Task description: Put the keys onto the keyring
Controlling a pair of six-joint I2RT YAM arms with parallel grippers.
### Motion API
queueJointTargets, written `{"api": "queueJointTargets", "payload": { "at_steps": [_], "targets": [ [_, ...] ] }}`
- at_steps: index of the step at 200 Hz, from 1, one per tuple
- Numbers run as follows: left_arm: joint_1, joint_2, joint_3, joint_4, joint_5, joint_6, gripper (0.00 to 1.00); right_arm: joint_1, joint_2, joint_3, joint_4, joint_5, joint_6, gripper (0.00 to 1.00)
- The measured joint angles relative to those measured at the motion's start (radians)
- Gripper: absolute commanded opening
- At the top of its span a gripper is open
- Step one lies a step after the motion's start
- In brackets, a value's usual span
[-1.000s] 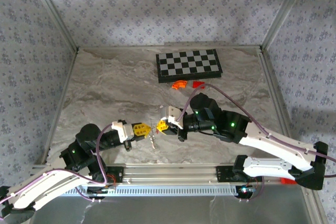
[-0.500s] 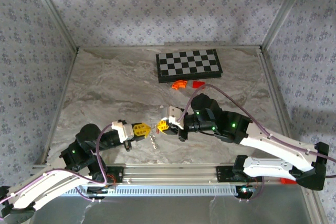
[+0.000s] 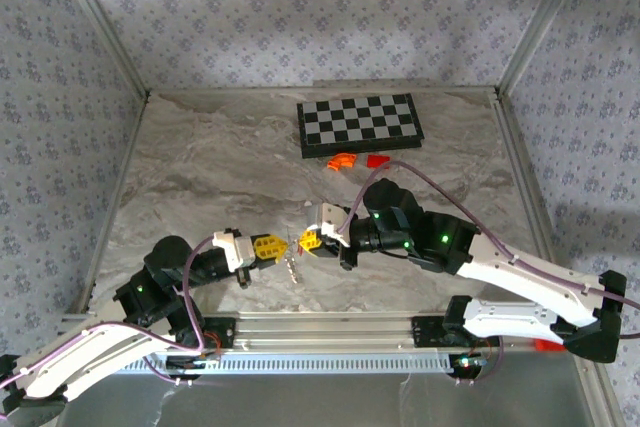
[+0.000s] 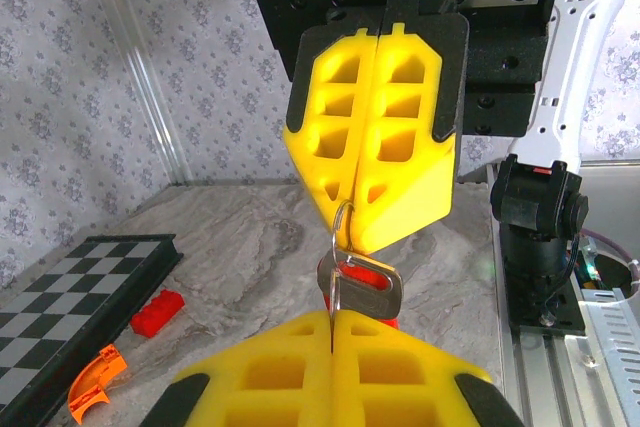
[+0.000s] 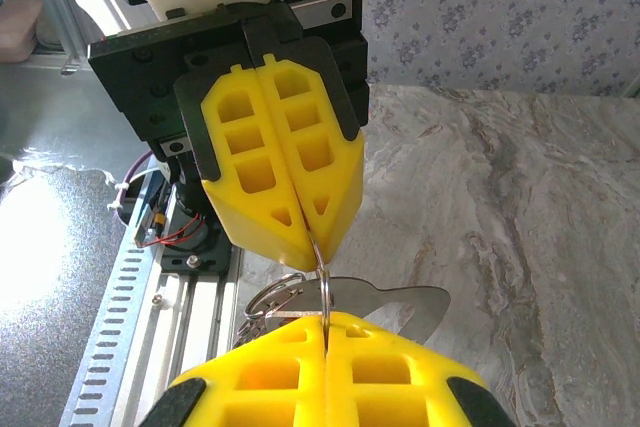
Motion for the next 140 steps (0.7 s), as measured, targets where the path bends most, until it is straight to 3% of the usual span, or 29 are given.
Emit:
{"api": "queueJointTargets", "payload": {
  "at_steps": [140],
  "targets": [
    [0.0,0.0,0.0,0.0,0.0,0.0,0.0,0.003,0.013,0.0,-0.001,-0.004,-0.015,0.0]
  ]
}}
